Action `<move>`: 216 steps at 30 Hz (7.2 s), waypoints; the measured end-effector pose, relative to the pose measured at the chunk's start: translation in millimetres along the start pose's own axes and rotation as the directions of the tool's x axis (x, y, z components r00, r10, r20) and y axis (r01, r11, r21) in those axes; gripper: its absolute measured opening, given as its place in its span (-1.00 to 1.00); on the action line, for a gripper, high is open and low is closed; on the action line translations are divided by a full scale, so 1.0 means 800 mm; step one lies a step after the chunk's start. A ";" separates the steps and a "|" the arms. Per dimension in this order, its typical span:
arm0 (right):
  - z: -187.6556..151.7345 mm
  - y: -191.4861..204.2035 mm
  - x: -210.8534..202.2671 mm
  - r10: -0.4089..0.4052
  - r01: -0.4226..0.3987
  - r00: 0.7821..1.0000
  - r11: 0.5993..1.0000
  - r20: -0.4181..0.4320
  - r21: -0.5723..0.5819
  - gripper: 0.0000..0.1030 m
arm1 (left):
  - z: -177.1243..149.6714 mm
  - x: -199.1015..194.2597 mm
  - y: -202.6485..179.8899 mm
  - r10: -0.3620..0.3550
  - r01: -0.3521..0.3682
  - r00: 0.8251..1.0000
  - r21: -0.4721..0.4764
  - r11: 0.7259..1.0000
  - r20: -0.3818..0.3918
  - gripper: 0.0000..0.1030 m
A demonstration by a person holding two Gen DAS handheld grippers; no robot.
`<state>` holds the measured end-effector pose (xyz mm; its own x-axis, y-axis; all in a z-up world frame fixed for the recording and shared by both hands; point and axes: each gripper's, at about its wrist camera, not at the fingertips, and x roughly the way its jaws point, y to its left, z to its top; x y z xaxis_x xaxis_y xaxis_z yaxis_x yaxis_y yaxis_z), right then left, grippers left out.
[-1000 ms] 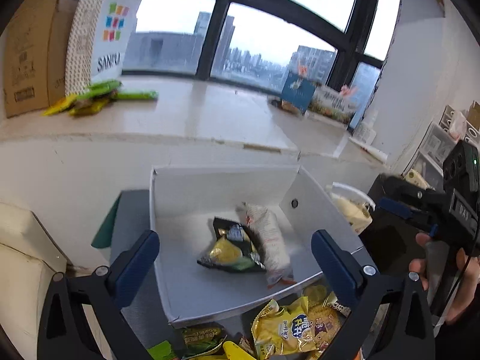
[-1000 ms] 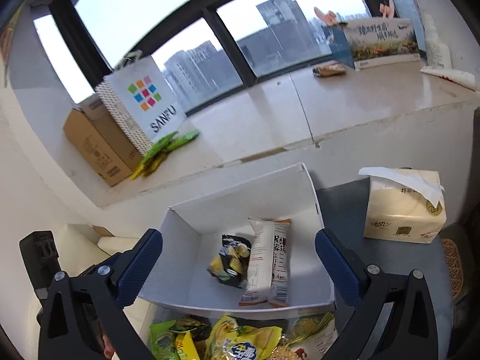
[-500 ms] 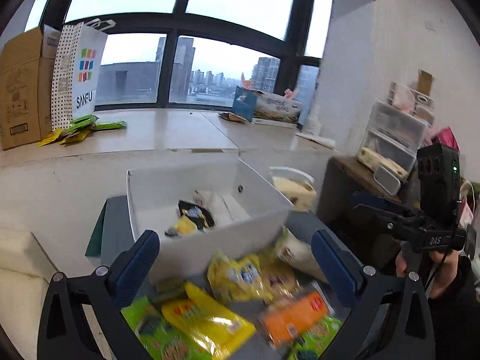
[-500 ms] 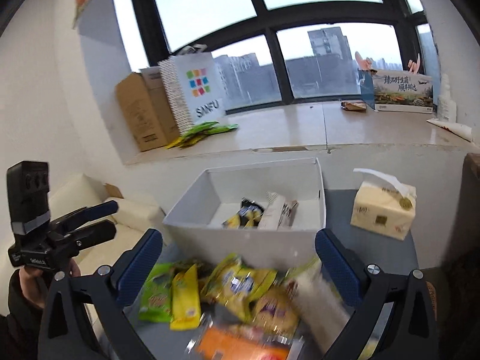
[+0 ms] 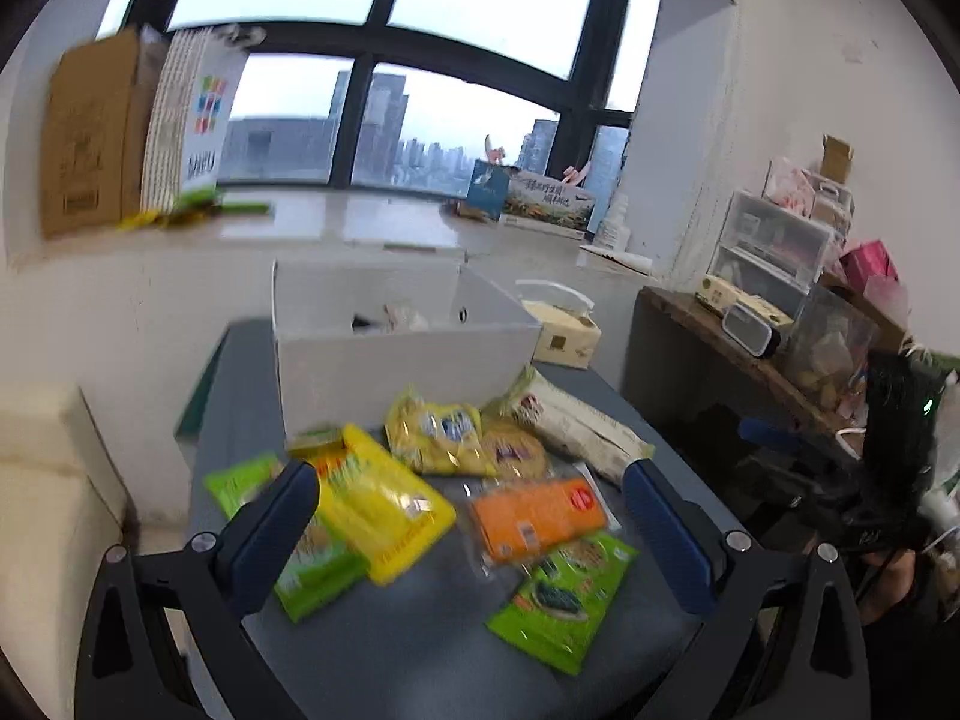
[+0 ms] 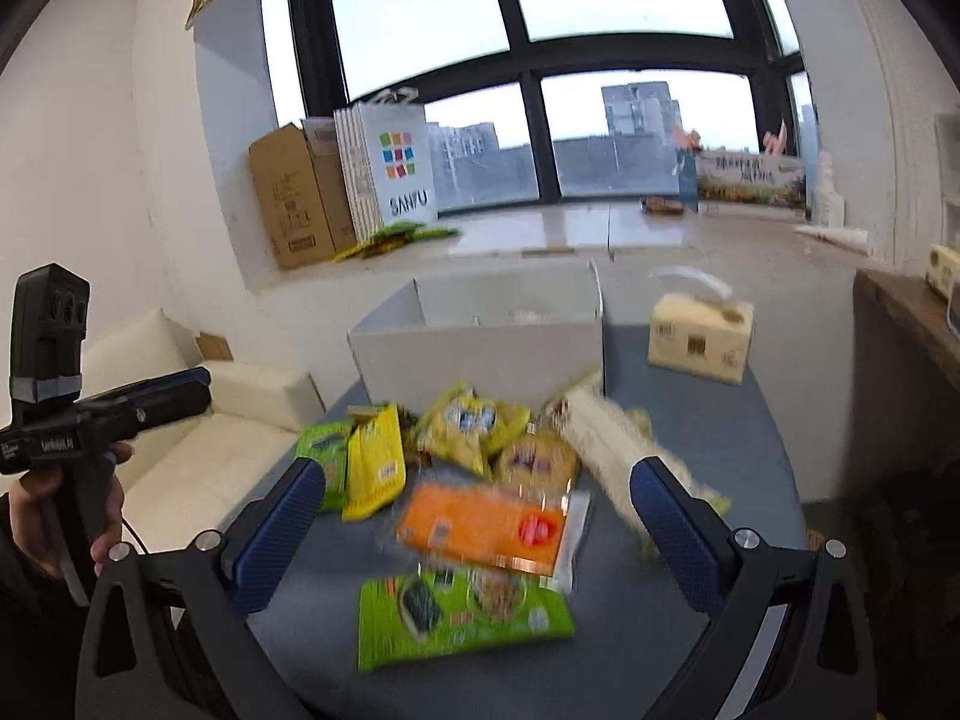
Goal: Organize snacks
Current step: 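Withdraw both tools from the box back toward the snack pile, then grasp the cream bag with brown label with the right tool while the left tool grasps the green seaweed bag, then lower both bags into the white box and open both tools, then reach the right tool to the orange cake pack and grasp it, then grasp the yellow bag with the left tool while the right tool holds the orange pack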
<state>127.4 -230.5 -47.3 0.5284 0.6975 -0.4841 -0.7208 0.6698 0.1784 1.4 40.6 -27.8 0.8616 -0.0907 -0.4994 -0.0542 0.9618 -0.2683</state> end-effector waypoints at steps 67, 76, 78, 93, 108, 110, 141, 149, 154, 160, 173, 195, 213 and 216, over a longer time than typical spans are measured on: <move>-0.009 -0.039 0.026 -0.012 0.013 0.994 1.000 -0.105 0.008 -0.32 | -0.063 0.202 0.138 0.464 -0.539 0.780 -0.075 0.839 -0.420 0.99; -0.019 -0.033 0.038 0.003 -0.003 0.991 1.000 -0.131 0.006 -0.31 | -0.067 0.164 0.136 0.396 -0.441 0.841 -0.043 0.897 -0.368 0.39; -0.020 -0.029 0.039 0.004 -0.004 0.991 1.000 -0.135 -0.001 -0.31 | -0.066 0.150 0.136 0.386 -0.427 0.857 -0.053 0.903 -0.341 0.39; 0.057 -0.040 0.094 0.100 -0.088 0.992 0.986 -0.081 0.145 -0.31 | 0.064 0.079 0.066 0.213 -0.213 0.977 -0.016 0.977 -0.032 0.39; 0.223 -0.114 0.296 0.053 0.009 0.987 0.922 -0.150 0.386 -0.31 | 0.218 0.237 0.103 0.281 -0.278 0.960 0.072 0.958 -0.025 0.40; 0.232 -0.119 0.307 0.040 0.023 0.987 0.922 -0.153 0.387 -0.31 | 0.221 0.255 0.109 0.282 -0.279 0.958 0.059 0.959 -0.046 0.44; 0.183 -0.048 0.145 0.059 -0.058 0.998 0.993 -0.010 0.101 1.00 | 0.122 0.088 0.051 0.174 -0.175 0.984 0.034 0.984 0.023 1.00; 0.121 -0.014 0.063 0.104 -0.107 0.994 0.992 0.035 0.073 1.00 | 0.071 0.015 0.030 0.155 -0.158 0.985 0.036 0.987 0.074 1.00; 0.052 -0.006 0.018 0.064 -0.068 0.996 0.995 0.056 0.073 1.00 | 0.031 -0.002 0.011 0.140 -0.142 0.989 0.043 0.989 0.055 1.00; 0.006 0.010 0.019 0.040 -0.042 0.998 0.999 -0.052 -0.026 1.00 | -0.006 -0.005 -0.008 0.153 -0.154 0.988 0.097 0.983 0.022 1.00; -0.040 0.040 0.082 0.022 -0.095 0.973 0.946 -0.232 -0.310 1.00 | -0.023 -0.002 -0.009 0.141 -0.139 0.990 0.075 0.987 -0.029 1.00; -0.041 0.002 0.257 0.136 -0.497 0.738 0.772 -0.661 -0.395 0.99 | -0.041 0.022 -0.008 0.112 -0.099 0.987 0.117 0.988 -0.111 1.00; -0.043 -0.060 0.095 0.079 -0.156 0.934 0.967 -0.348 -0.200 0.30 | -0.045 0.117 0.040 0.155 -0.183 0.959 -0.101 0.978 -0.236 1.00; -0.045 -0.074 0.078 0.068 -0.088 0.956 0.994 -0.286 -0.058 0.30 | -0.036 0.155 0.043 0.179 -0.207 0.955 -0.100 0.973 -0.237 1.00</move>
<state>187.2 -235.5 -118.9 0.3277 0.6393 -0.6957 -0.7892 0.5900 0.1705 91.8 54.8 -123.0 0.6937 0.0243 -0.7199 -0.2820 0.9288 -0.2403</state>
